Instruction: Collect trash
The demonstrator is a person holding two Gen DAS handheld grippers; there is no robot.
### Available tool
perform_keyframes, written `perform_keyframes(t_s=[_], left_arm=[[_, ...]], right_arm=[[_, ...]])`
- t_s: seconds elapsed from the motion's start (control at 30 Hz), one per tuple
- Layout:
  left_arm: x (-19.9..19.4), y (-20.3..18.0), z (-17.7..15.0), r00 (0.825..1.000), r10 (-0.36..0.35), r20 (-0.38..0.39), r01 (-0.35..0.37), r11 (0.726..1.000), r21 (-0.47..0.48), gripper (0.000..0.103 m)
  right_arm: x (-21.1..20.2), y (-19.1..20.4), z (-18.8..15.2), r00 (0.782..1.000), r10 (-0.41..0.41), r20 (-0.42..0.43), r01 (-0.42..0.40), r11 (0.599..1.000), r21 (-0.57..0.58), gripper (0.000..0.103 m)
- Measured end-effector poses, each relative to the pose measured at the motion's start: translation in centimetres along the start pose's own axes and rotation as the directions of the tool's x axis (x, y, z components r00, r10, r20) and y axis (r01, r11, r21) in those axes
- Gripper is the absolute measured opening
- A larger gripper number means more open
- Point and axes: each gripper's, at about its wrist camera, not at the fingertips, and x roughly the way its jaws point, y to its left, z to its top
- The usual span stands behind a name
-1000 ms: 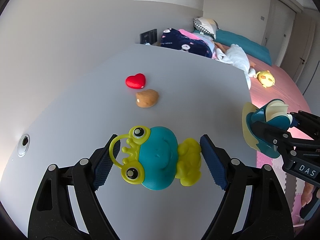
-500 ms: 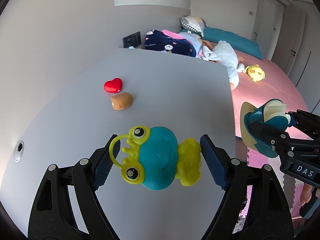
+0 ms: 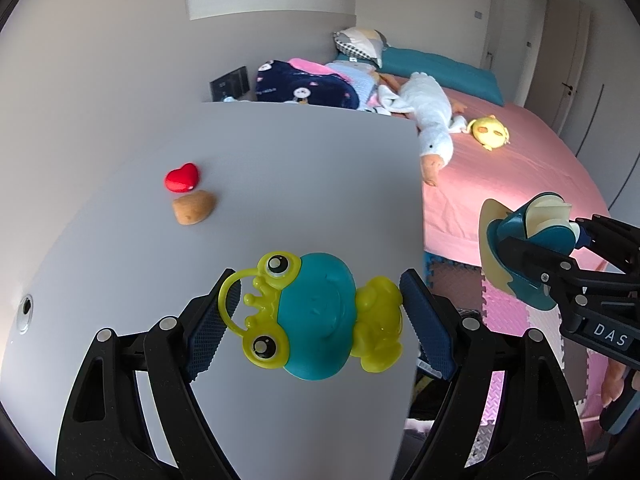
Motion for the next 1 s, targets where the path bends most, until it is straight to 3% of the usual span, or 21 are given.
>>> perform_keyframes(t_s=[0.5,1.0], left_arm=[[0.6,-6.7,0.8,0.997,-0.082,-0.007,0.083,0.992,0.097,0.079],[2.3,-12.9,0.9,0.985,-0.163,-0.052,0.17,0.967,0.192,0.079]], right_arm=[[-2.5,-6.0,-2.0,0.996,-0.086,0.013,0.084,0.991,0.1,0.05],[-4.0,-11.9,-4.4,0.987,-0.162,-0.007,0.16,0.965,0.206,0.05]])
